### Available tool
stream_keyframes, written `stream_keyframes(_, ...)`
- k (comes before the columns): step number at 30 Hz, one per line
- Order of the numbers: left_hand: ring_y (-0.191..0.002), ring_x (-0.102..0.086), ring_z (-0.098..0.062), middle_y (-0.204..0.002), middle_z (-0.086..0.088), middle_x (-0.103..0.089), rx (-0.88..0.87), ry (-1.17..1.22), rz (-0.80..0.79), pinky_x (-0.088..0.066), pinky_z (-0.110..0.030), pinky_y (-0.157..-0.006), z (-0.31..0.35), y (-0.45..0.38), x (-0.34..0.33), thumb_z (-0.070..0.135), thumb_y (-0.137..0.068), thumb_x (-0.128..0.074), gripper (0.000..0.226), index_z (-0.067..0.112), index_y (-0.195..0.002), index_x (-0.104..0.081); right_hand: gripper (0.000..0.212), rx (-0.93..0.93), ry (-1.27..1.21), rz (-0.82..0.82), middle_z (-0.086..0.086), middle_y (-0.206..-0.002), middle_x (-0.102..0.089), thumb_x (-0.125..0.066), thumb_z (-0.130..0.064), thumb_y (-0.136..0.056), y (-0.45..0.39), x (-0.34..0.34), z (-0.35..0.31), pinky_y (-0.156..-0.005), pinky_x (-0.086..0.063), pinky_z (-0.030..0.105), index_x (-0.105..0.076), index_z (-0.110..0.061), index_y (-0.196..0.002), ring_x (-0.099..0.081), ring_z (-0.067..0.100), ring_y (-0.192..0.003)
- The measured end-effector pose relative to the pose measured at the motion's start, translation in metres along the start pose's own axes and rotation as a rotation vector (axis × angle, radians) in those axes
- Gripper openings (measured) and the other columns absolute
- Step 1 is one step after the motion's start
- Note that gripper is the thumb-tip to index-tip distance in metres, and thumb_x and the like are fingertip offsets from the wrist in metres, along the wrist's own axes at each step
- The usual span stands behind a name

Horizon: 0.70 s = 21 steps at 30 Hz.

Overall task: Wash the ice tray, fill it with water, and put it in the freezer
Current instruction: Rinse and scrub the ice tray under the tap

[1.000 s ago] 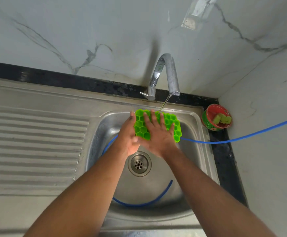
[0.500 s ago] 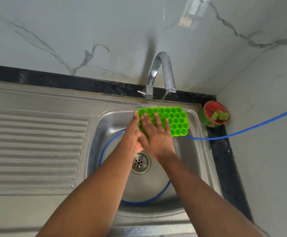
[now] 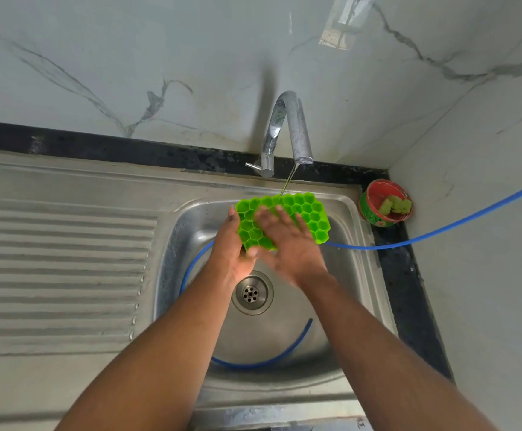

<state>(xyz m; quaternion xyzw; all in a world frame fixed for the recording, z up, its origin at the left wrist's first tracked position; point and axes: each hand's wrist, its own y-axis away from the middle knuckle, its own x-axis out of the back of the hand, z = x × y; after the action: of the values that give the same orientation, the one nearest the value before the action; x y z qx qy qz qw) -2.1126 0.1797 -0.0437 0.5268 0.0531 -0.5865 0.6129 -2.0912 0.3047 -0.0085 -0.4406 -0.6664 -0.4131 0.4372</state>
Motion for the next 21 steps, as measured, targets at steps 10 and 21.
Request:
stream_keyframes(10, -0.099, -0.071, -0.024, -0.111, -0.006, -0.074, -0.034, -0.043, 0.069, -0.052, -0.038, -0.082, -0.007, 0.002, 0.007, 0.057, -0.101, -0.024, 0.057, 0.022, -0.123, -0.064, 0.104, -0.197, 0.018, 0.037, -0.010, -0.160, 0.005, 0.003, -0.084, -0.068, 0.005, 0.009, 0.021, -0.118, 0.011, 0.047, 0.001, -0.025, -0.154, 0.010, 0.020, -0.149)
stream_keyframes(21, -0.113, -0.065, -0.027, -0.122, -0.012, -0.069, -0.053, 0.046, 0.020, -0.051, -0.042, -0.091, 0.000, -0.003, 0.012, 0.054, -0.101, -0.028, 0.058, 0.014, -0.130, -0.058, 0.098, -0.059, 0.101, 0.032, -0.009, -0.162, 0.000, -0.008, -0.085, -0.075, -0.014, -0.006, -0.030, -0.116, 0.014, 0.054, -0.004, -0.027, -0.155, 0.009, 0.020, -0.149)
